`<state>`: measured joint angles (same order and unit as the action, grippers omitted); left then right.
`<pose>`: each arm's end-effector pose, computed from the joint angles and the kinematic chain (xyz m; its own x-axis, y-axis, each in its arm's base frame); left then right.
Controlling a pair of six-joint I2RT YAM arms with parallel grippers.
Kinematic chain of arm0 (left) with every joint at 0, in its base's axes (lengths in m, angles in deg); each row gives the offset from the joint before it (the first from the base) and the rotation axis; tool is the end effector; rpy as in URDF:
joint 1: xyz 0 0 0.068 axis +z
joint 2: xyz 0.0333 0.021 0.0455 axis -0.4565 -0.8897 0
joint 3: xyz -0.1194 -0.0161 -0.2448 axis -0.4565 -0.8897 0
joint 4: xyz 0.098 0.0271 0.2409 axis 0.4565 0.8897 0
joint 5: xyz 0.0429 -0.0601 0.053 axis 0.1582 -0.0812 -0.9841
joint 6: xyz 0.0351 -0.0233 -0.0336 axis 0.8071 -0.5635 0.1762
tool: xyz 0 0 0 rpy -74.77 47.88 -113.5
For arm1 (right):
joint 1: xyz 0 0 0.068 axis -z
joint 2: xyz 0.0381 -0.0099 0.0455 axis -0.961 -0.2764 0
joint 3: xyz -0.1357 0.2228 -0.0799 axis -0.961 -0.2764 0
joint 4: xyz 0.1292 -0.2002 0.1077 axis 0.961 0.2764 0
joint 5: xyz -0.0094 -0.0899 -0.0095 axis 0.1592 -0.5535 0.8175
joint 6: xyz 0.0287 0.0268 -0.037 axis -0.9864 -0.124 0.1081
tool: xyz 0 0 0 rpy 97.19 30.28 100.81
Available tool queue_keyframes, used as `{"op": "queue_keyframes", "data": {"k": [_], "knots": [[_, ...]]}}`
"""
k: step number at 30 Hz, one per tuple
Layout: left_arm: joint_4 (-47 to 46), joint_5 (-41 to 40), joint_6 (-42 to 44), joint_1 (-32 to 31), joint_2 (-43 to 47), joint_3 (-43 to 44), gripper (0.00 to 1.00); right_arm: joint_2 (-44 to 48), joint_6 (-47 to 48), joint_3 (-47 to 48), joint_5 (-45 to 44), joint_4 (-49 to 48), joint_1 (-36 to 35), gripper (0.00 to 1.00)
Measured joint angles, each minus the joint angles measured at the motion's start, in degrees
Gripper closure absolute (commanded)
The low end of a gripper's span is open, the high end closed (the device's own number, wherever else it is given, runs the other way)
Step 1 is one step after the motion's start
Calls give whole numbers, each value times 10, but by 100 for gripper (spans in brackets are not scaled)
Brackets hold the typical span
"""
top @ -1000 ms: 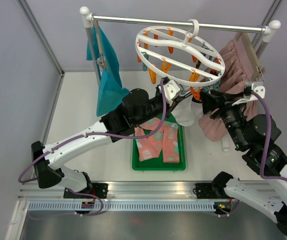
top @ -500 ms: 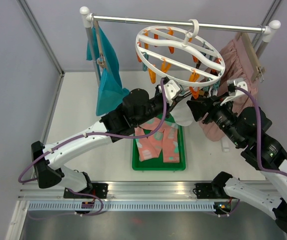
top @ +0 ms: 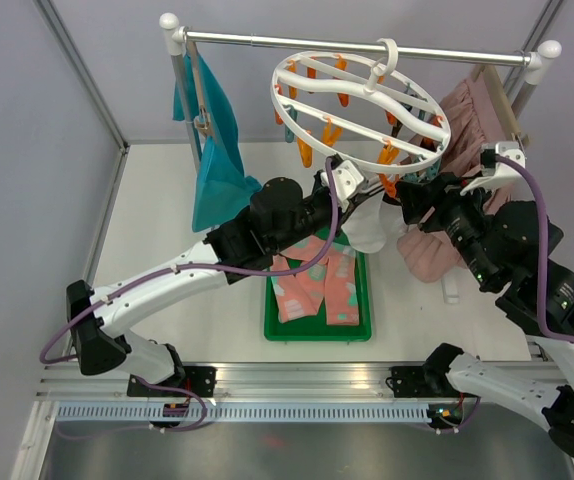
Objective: Clip the socks to the hanger
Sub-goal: Clamp the sock onto the hanger.
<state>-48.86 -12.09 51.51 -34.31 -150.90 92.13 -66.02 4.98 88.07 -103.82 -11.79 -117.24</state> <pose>0.1656 -0.2988 0.4370 0.1344 0.0804 -0.9877 0.8280 0.5385 0.1565 0.0991 0.0729 0.4939 -0.1245 0.3069 -0.9436 -0.2951 0.8965 0.3306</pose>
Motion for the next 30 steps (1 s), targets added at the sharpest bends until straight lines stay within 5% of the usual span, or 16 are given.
{"op": "queue_keyframes", "data": {"k": [14,30], "knots": [[3,-2,0,0,-10,17,98,-57,11,4,-29,-6,-23,43],[6,0,0,0,-16,24,98,-93,32,23,-203,-11,-127,47]]}}
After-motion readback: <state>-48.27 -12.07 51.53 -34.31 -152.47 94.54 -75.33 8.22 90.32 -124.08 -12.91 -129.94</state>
